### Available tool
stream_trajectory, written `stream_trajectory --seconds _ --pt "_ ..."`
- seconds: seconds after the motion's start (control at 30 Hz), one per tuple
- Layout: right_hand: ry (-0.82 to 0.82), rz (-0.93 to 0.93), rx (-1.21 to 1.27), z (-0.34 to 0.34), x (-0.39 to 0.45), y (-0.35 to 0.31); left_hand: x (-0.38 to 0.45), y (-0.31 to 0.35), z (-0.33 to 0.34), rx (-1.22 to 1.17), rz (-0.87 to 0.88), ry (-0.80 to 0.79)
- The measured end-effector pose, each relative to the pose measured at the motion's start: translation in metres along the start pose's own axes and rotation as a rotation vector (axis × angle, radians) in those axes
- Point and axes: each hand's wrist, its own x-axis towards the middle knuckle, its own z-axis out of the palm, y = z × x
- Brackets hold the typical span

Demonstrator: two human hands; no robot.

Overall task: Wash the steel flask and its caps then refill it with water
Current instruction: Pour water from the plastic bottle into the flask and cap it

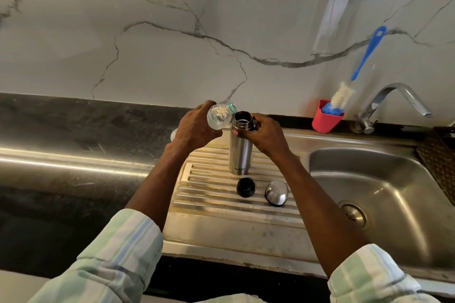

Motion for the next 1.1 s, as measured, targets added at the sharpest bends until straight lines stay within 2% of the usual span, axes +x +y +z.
stream_trajectory --seconds 0.73,1.1 --pt "0.028 0.018 0.044 0.007 -0.001 0.010 0.006 0.006 -0.005 0.233 0.068 -0.004" --pt "0.026 0.022 0.094 0.010 -0.002 0.011 0.005 0.007 -0.008 0.274 0.083 -0.025"
